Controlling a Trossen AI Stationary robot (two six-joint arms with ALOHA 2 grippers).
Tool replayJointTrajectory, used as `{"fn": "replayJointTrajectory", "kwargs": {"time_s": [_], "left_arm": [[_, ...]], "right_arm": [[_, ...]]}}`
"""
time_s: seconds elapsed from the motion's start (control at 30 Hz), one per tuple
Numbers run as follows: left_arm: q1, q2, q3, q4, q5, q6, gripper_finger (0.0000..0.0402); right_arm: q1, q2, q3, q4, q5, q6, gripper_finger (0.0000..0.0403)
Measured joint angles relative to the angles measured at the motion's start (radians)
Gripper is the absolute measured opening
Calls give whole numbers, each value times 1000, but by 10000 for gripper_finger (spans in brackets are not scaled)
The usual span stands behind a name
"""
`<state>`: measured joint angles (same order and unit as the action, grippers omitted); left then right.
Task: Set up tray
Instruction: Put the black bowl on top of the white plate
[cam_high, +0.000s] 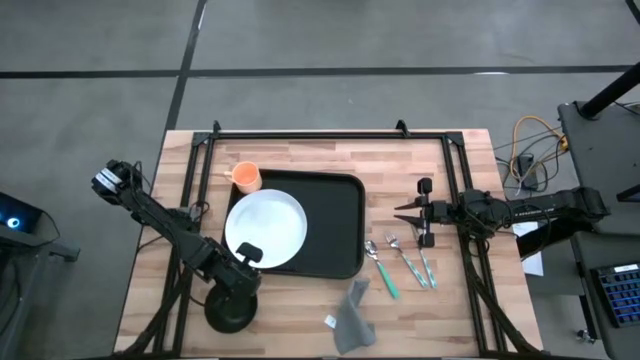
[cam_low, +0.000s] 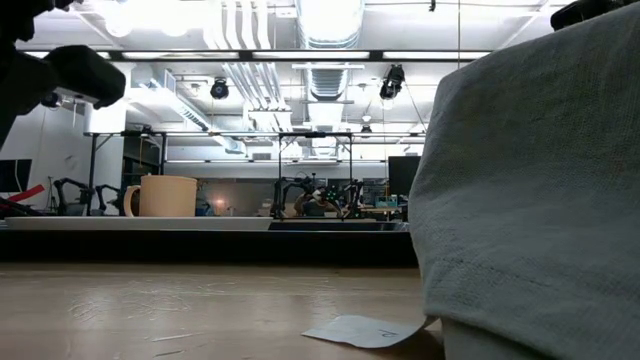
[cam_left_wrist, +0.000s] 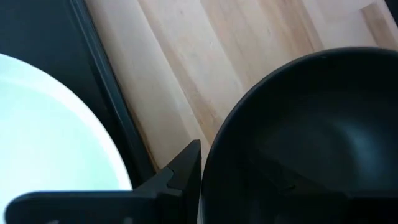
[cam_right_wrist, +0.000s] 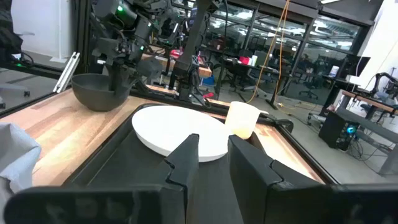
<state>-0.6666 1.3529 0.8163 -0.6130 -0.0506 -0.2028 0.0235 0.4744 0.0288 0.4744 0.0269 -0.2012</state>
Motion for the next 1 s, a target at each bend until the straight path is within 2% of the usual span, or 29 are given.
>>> {"fn": "replayJointTrajectory", "kwargs": {"time_s": [0.2, 0.4, 0.7, 1.0], "left_arm": [[0, 0, -10, 4, -1, 1, 71], [0, 0, 0, 5, 0, 41, 8], [10, 0, 9, 2, 6, 45, 2], [79, 0, 61, -34, -3, 11, 1]], "right_arm": [[0, 0, 0, -7, 0, 0, 86], [0, 0, 0, -7, 0, 0, 81], [0, 0, 0, -7, 0, -1, 68], [0, 0, 0, -8, 0, 0, 80]]}}
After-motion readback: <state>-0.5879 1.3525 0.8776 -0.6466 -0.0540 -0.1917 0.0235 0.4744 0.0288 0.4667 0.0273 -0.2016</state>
